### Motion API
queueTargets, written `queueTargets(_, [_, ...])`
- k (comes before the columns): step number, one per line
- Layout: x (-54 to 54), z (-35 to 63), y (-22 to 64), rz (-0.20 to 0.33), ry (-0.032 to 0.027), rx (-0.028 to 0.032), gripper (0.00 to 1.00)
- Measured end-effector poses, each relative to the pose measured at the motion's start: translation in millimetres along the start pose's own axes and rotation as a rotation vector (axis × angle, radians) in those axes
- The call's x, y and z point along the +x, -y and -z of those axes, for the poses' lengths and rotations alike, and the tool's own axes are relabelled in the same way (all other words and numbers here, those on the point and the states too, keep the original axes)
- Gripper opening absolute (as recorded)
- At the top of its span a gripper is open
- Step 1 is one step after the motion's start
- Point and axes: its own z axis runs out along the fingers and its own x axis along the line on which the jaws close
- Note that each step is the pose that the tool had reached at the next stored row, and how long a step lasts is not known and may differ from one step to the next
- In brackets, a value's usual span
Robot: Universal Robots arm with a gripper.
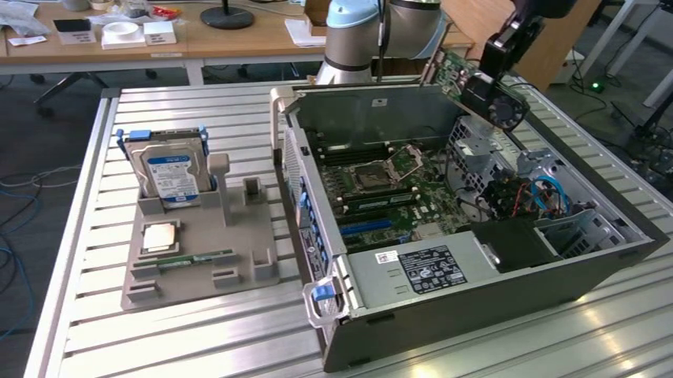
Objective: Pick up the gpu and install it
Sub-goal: 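Insert the gpu into the slot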
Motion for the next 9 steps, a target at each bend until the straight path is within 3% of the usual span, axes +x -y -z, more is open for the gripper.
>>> queueTargets(9, [0.0,0.0,0.0,0.112,-0.0116,-0.0012,0.26])
